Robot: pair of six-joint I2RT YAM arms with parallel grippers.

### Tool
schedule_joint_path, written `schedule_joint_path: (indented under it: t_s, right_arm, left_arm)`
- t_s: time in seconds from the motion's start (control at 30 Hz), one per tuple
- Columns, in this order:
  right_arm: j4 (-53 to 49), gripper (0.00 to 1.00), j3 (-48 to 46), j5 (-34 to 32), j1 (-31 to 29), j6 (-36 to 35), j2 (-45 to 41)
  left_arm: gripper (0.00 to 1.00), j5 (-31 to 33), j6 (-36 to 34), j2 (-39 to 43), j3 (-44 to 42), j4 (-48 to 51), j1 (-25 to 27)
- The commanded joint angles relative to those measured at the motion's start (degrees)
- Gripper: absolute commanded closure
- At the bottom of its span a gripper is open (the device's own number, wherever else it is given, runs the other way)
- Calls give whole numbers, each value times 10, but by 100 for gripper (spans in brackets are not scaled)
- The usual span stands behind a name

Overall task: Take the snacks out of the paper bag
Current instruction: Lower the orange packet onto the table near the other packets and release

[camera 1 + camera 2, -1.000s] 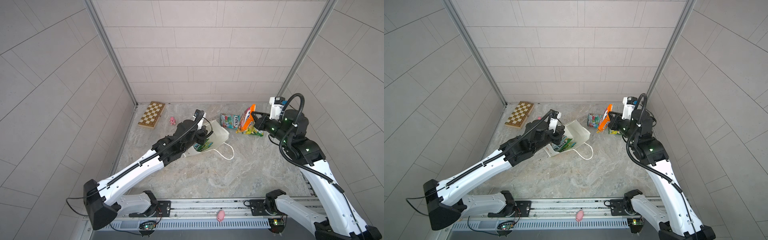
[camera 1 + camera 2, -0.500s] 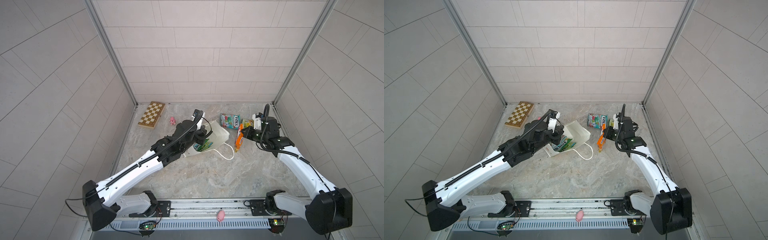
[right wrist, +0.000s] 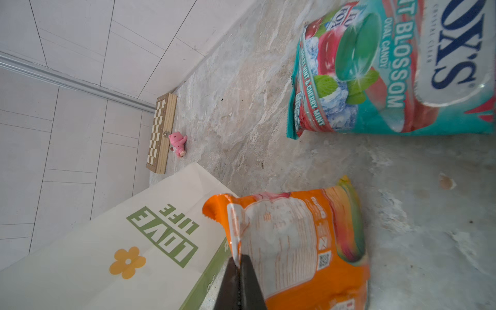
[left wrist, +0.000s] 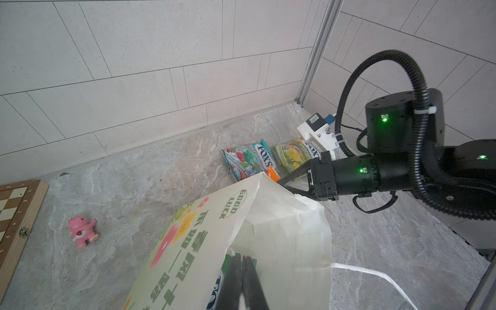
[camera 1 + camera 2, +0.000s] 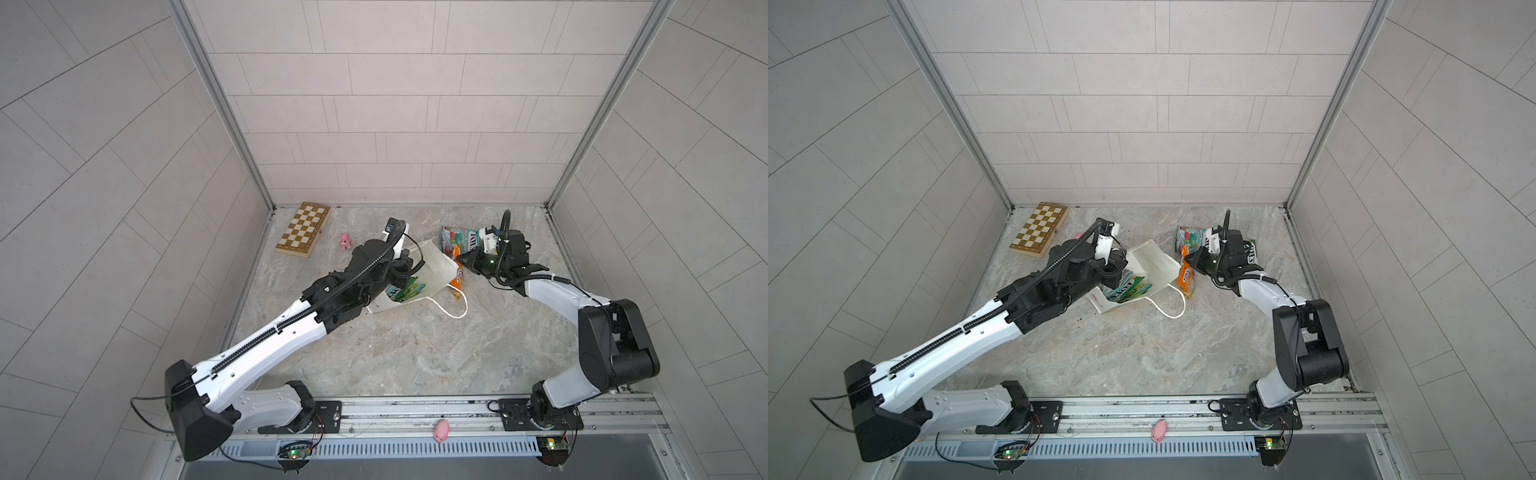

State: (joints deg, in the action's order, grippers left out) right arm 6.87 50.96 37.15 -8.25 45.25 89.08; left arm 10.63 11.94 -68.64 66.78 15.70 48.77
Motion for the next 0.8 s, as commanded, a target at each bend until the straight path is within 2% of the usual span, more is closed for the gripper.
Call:
schedule_joint_path:
  t_s: [0.0, 0.3, 0.57, 0.67, 0.77]
  right_arm:
    - [12, 100, -20, 17, 17, -10, 10]
    - [-115, 100, -13, -15, 83, -115, 12]
    - [-233, 100, 18, -88, 94, -189, 25]
    - [-248, 100, 17, -114, 94, -199, 26]
    - [-235, 100, 11, -105, 94, -199, 34]
  left_arm:
    - [100, 8, -7, 17, -8, -5, 3]
    - [100, 9, -8, 15, -7, -6, 3]
    - [100, 9, -8, 13, -8, -6, 3]
    - [100, 6, -8, 11, -8, -6, 3]
    - [100, 5, -8, 11, -8, -6, 3]
